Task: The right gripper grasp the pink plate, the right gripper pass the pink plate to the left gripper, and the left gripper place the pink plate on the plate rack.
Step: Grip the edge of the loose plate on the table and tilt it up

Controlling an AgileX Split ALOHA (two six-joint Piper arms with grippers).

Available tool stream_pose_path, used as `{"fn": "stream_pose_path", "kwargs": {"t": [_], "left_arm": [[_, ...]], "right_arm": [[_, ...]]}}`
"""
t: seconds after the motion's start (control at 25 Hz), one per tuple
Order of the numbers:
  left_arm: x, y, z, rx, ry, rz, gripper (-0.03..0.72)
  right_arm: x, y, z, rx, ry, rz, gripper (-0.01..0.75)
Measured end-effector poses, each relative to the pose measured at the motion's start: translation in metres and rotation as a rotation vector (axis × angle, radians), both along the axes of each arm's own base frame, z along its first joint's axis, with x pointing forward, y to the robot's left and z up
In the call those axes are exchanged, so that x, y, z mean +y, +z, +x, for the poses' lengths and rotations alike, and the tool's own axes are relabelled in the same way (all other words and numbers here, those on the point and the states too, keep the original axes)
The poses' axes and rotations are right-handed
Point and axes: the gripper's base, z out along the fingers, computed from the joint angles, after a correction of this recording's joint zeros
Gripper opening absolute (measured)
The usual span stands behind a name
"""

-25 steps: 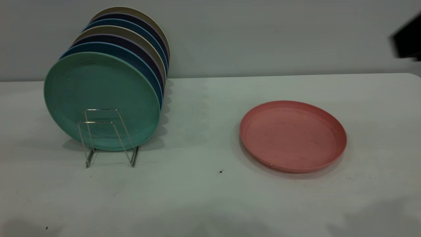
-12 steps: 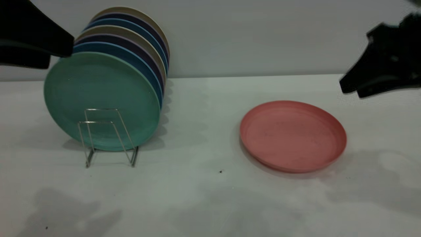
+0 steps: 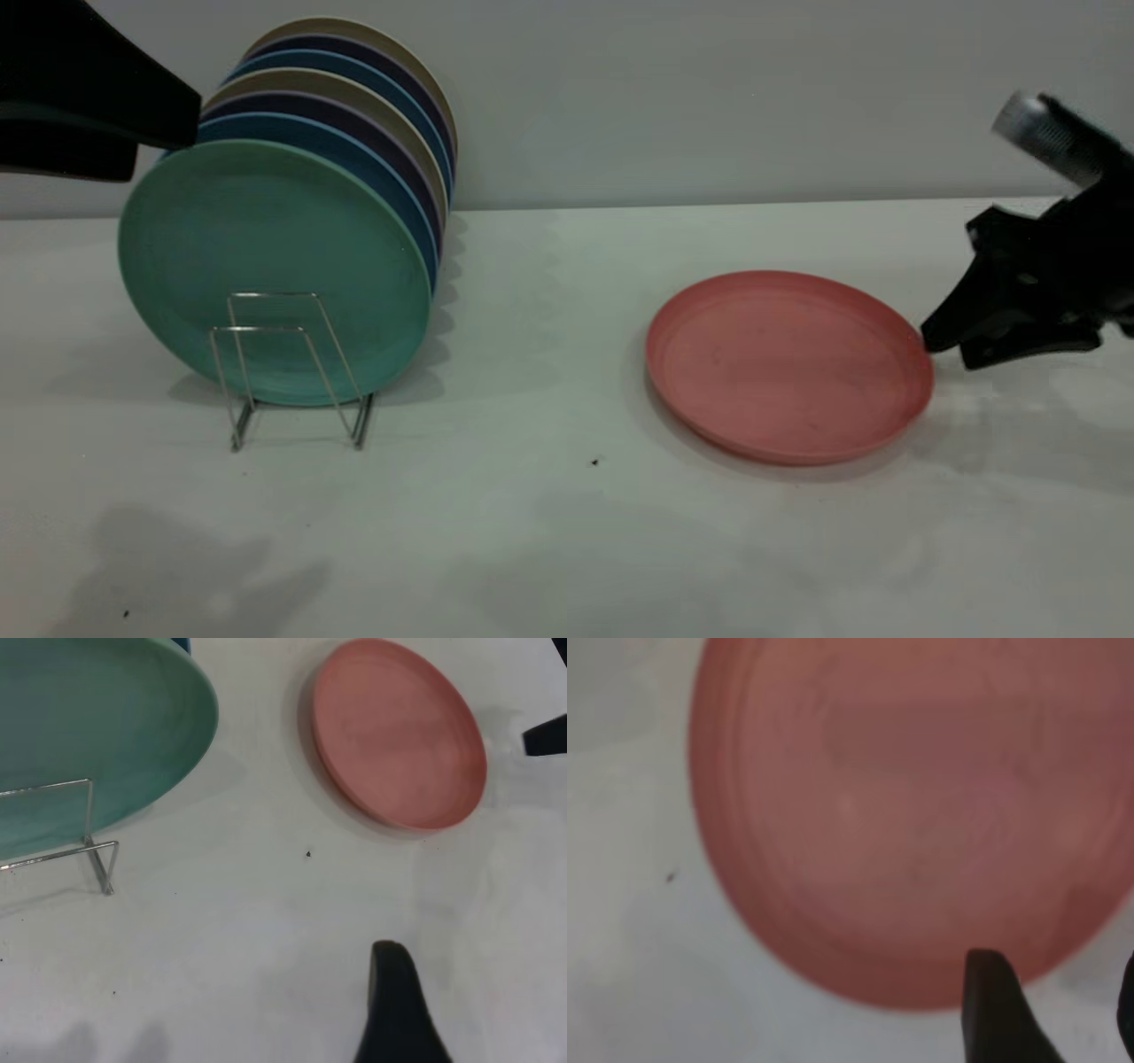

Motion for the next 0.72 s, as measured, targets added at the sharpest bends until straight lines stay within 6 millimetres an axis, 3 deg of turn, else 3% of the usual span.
{"fn": "stream_pose_path", "kwargs": {"t": [0.32,0.72], "left_arm": [[-0.001,0.0,-0.001,0.009,-0.013,-0.007,0.497],[-0.001,0.0,-0.002,0.012,-0.017,-0.009,0.497]], "right_arm": [[-0.006,-0.025,0.028,-0.012,-0.041,-0.026,0.351],[-0.01,-0.045,0.037,-0.002,-0.091,-0.044,0.351]]}}
